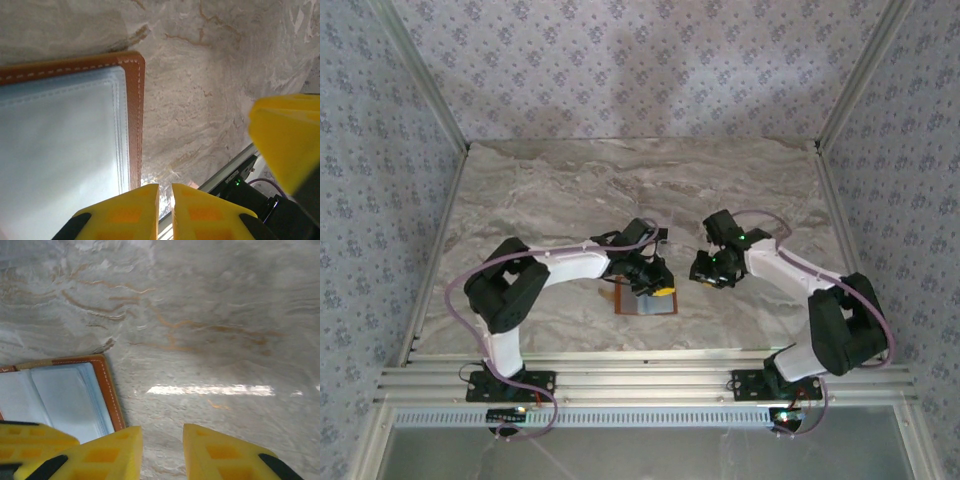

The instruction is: Take the credit cards out of the card holder

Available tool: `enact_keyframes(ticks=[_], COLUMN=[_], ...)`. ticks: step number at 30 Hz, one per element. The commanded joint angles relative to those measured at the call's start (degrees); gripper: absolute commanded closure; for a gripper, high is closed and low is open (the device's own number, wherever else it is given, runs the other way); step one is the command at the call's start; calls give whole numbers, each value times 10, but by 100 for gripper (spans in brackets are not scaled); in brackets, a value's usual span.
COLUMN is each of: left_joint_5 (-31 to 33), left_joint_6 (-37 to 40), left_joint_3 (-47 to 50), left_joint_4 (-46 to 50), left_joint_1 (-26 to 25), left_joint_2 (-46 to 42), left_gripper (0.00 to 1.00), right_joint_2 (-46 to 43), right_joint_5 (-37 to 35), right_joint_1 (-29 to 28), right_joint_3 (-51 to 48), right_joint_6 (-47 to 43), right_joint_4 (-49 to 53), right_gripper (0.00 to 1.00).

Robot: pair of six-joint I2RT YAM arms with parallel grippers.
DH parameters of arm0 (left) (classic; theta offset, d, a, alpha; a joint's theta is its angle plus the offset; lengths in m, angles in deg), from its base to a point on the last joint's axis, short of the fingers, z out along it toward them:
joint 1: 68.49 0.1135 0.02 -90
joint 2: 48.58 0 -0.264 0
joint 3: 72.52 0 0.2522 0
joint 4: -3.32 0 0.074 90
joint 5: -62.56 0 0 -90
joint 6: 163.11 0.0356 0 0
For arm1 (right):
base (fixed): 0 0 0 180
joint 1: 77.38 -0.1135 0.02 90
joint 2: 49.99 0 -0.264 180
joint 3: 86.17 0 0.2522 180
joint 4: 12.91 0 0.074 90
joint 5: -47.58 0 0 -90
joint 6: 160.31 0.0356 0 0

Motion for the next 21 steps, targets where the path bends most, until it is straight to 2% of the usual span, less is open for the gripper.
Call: enact_keyframes(ticks=[1, 8, 14, 21], left_joint_5=[-11, 1, 46, 77], left_joint_6=[-15, -11, 41, 71], left_joint_3=[-7, -8, -28, -41], left_joint_4=[-27, -17, 68, 125], left_joint_1=[-2, -4, -11, -17], left_joint_2=[19, 37, 32, 29], left_gripper=[84, 80, 75, 71], right_joint_2=[-27, -43, -41, -40], right_joint_5=[-12, -5, -2, -3], right_joint_1=[11, 19, 20, 20], right_joint_3=[-11, -20, -21, -19], right_joint_6=[-12, -18, -18, -18], right_joint_4=[33, 36, 31, 32], right_gripper=[71, 71, 71, 71])
